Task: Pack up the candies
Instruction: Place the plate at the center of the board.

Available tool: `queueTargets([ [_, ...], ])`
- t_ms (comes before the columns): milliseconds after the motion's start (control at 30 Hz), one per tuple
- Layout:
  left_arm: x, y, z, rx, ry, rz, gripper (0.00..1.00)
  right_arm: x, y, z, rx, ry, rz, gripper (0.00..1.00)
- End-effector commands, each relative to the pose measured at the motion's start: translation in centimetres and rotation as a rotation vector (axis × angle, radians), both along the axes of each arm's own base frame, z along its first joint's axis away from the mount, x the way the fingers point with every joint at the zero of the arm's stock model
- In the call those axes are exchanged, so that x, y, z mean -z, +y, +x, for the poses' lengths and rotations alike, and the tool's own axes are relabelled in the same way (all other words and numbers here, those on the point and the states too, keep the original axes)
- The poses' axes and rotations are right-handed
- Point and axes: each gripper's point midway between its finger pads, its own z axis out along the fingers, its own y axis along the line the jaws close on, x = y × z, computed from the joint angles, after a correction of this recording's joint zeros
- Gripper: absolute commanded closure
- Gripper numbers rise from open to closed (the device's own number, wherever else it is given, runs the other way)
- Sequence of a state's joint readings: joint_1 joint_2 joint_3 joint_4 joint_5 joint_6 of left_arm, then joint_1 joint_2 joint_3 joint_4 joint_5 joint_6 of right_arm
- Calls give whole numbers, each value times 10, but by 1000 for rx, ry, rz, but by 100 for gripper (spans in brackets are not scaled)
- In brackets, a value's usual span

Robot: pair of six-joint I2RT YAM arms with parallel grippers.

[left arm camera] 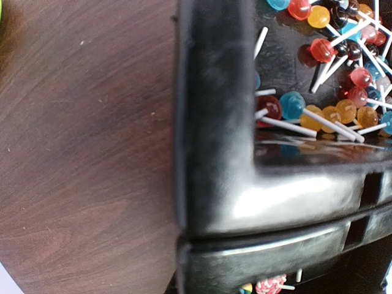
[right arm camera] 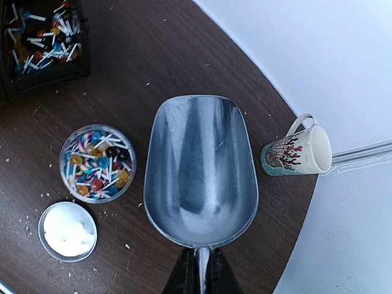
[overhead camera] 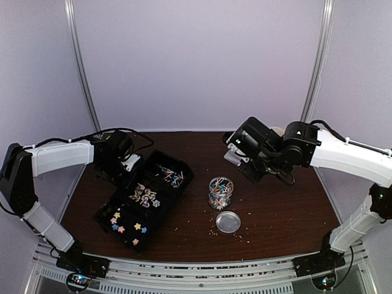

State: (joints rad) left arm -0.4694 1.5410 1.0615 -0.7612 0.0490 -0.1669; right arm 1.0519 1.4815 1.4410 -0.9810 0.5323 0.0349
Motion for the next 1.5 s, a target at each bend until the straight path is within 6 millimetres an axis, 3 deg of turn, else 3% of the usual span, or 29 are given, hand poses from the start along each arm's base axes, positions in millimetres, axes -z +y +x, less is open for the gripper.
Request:
queueTargets([
  [0, -13, -8, 27, -25, -40, -70, 100, -14, -9, 19, 109, -118, 158, 100],
  [167, -7, -2, 33, -48, -7, -60, 100, 1, -22, 29, 172, -156, 207, 100],
  [300, -14, 7, 45, -88, -10, -67, 100, 17, -31, 35, 205, -152, 286, 100],
  [433, -23, 2, 62, -74, -10, -56, 100, 34, -40, 40, 226, -128, 310, 100],
  [633, -27, -13, 93, -35, 4, -63, 100, 40, -55, 43, 259, -132, 323, 100],
  [800, -29, -13, 119, -49, 7, -43, 100, 44, -70, 44, 309, -143, 350, 100],
  [1067, -10, -9, 122, -43, 50, -21, 100, 68, -77, 45, 359, -134, 408, 100],
  [1467, 19, 7, 126, -34, 106, 12, 100, 106, -78, 64, 433, -90, 432, 100],
])
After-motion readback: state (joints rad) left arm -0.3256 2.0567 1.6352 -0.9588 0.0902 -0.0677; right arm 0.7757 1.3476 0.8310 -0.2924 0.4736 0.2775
